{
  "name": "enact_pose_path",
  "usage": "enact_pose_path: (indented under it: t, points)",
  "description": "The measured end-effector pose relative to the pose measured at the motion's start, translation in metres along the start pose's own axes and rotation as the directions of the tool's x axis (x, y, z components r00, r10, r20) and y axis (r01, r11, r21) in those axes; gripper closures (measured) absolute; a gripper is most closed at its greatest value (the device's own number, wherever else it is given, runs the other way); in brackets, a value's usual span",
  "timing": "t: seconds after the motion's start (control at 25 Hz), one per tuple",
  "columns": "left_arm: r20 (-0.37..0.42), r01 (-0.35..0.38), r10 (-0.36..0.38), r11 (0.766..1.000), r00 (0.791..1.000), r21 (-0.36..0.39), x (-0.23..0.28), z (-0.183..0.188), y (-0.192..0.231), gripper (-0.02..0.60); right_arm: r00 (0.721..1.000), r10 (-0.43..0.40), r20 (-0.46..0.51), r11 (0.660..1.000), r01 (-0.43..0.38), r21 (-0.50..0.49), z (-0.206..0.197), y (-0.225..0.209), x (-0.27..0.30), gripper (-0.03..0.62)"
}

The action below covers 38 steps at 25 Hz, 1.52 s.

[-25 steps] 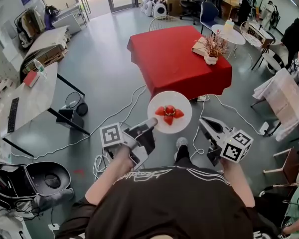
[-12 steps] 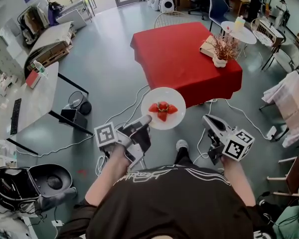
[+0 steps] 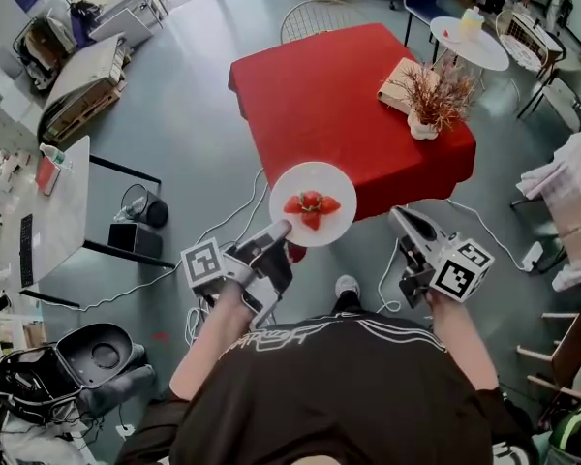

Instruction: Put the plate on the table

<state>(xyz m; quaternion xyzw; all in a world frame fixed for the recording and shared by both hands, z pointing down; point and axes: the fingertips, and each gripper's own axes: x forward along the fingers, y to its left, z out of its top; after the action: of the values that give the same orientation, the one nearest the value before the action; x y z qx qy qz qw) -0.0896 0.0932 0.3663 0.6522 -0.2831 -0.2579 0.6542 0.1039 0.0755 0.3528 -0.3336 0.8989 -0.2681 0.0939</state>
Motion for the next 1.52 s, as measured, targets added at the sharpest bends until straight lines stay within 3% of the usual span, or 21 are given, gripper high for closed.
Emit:
enact_pose_path:
  t: [0.32, 0.72, 1.52]
  points:
    - [0.018, -0.013, 0.013, 1.0, 1.0, -0.001, 0.101, 0.037, 0.0, 0.56, 0.993, 0.111, -0.044, 0.993, -0.113, -0.034, 0.052, -0.069, 0.048, 0.586]
    - [0.023, 0.032, -0.033, 0.998, 0.999, 0.051, 0.145, 0.059, -0.016, 0.563, 0.983, 0.166, -0.077, 0.985, -0.168, -0.03, 0.07, -0.097, 0.069, 0.586]
    - [-0.051, -0.004, 0.004, 1.0, 0.999, 0.007, 0.2, 0.104, 0.01, 0.563, 0.993, 0.061, -0.098, 0.998, -0.062, -0.015, 0.073, -0.147, 0.112, 0.586]
